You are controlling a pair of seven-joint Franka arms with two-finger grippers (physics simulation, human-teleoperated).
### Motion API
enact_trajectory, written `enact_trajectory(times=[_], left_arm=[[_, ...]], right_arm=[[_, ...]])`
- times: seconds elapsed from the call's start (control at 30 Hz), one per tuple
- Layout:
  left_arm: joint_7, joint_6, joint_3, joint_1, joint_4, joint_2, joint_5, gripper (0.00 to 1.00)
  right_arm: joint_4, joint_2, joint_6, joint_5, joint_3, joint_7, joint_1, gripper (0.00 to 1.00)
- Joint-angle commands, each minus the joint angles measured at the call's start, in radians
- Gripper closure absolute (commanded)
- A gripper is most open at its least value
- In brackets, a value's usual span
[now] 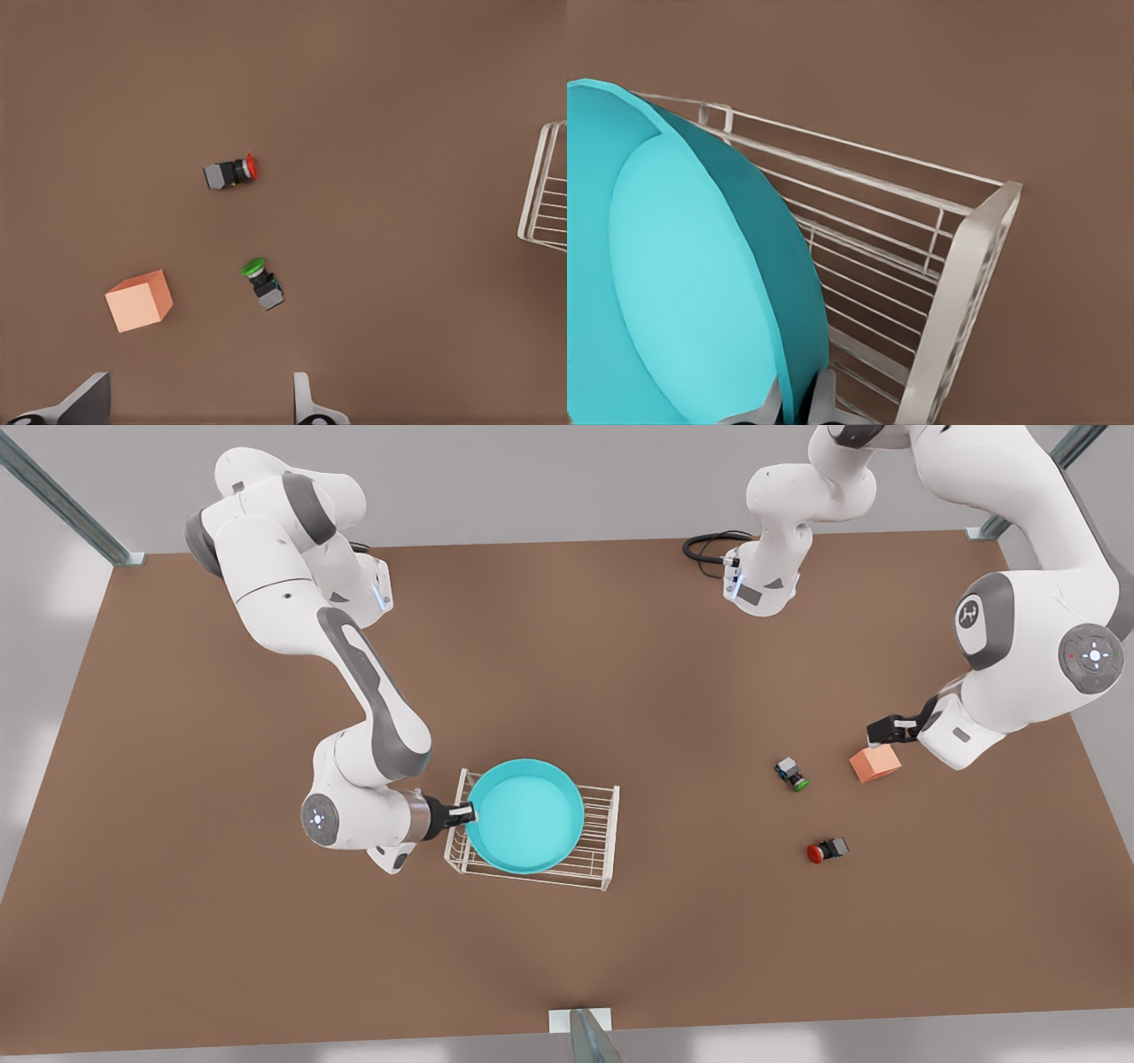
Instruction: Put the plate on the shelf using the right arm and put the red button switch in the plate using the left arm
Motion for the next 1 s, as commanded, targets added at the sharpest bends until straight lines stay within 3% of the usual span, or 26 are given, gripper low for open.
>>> enact_trajectory(times=[0.0,0.03,0.07,0.17,0.23,0.3,0.37,0.4,0.43,0.47,0.53,0.6,0.77,0.97], left_arm=[[-0.001,-0.001,0.000,0.000,0.000,-0.001,0.000,0.00],[-0.001,-0.001,0.000,0.000,0.000,-0.001,0.002,0.00],[0.001,-0.001,0.000,0.000,0.000,-0.001,0.000,0.00],[0.001,-0.001,0.000,0.000,0.000,-0.001,0.000,0.00],[-0.001,-0.001,0.000,0.000,0.000,-0.001,0.000,0.00],[-0.013,-0.001,0.003,0.000,0.005,-0.001,0.002,0.00],[-0.289,0.006,0.000,-0.003,-0.019,0.014,0.026,0.00],[-0.464,0.013,-0.004,-0.014,-0.021,0.037,0.020,0.00],[-0.586,0.013,-0.004,-0.012,-0.026,0.046,0.014,0.00],[-0.835,0.065,-0.004,-0.012,-0.047,0.056,0.013,0.00],[-1.191,0.227,-0.007,-0.014,-0.118,0.098,0.011,0.00],[-1.533,0.333,-0.008,-0.015,-0.089,0.192,-0.050,0.00],[-1.705,0.511,0.000,0.041,-0.151,0.279,-0.147,0.00],[-1.721,0.527,0.000,0.031,-0.147,0.324,-0.128,0.00]], right_arm=[[-0.002,-0.003,0.019,0.000,0.000,0.087,0.000,0.61],[-0.002,-0.004,0.019,0.000,0.000,0.116,0.000,0.19],[-0.001,-0.010,0.017,0.000,0.000,0.118,0.000,0.01],[0.001,-0.088,-0.033,0.001,-0.001,0.122,-0.009,0.00],[0.027,-0.211,-0.182,-0.003,-0.038,0.152,-0.021,0.00],[0.128,-0.248,-0.346,-0.078,-0.153,0.138,-0.028,0.00],[0.162,-0.285,-0.420,-0.601,-0.211,-0.048,-0.029,0.00],[0.150,-0.274,-0.451,-0.642,-0.230,-0.146,-0.098,0.00],[0.147,-0.267,-0.446,-0.483,-0.225,-0.206,-0.184,0.00],[0.096,-0.253,-0.422,-0.465,-0.224,-0.209,-0.192,0.00],[-0.402,-0.521,-0.056,-0.453,-0.217,-0.109,-0.187,0.00],[-0.400,-0.523,-0.063,-0.451,-0.219,-0.106,-0.189,0.00],[-0.386,-0.526,-0.075,-0.450,-0.230,-0.108,-0.192,0.00],[-0.386,-0.524,-0.076,-0.451,-0.221,-0.105,-0.189,0.00]])
